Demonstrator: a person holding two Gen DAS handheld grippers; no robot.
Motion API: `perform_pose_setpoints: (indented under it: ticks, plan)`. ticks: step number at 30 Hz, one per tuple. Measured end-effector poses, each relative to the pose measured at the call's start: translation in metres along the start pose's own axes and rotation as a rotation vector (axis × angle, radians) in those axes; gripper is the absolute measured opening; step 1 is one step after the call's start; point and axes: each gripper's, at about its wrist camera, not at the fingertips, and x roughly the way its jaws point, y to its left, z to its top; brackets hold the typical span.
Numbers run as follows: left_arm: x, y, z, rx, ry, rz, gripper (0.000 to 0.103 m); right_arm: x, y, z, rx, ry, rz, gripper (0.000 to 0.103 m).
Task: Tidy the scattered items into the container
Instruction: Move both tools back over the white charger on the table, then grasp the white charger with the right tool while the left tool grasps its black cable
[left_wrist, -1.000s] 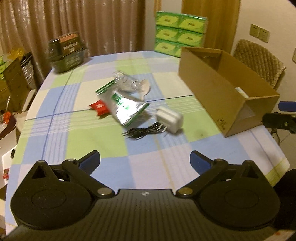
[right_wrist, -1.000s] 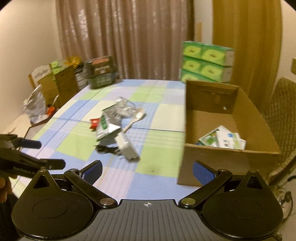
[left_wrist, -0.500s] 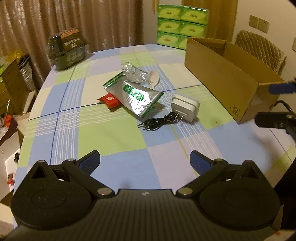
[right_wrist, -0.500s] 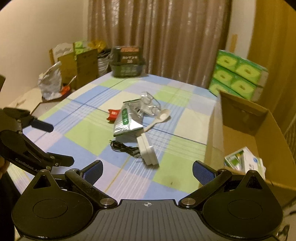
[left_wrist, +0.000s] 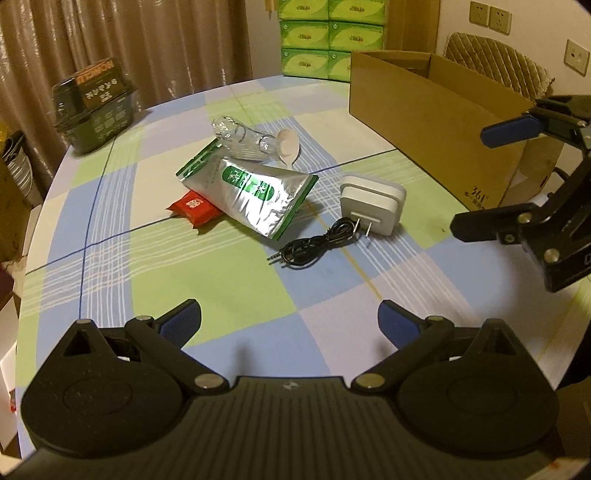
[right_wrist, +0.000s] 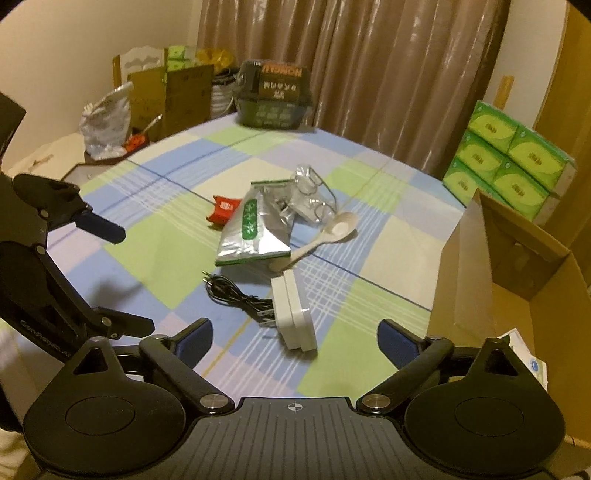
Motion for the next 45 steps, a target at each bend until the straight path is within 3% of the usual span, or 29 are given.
perform_pose_setpoints:
  ticks: [8, 23, 45]
  plan:
    - [0.028, -0.001, 0.011, 0.081, 0.015, -0.047, 0.093, 0.026, -0.002, 0.005, -0.048, 0.028, 0.016, 0.075]
    - [0.059, -0.004, 0.021, 0.15, 0.02, -0.083, 0.087, 0.059, 0.0, 0.014, -0.103, 0.056, 0.032, 0.063]
    - [0.067, -0.008, 0.024, 0.264, 0.005, -0.111, 0.07, 0.082, -0.005, 0.015, -0.109, 0.109, 0.071, 0.038]
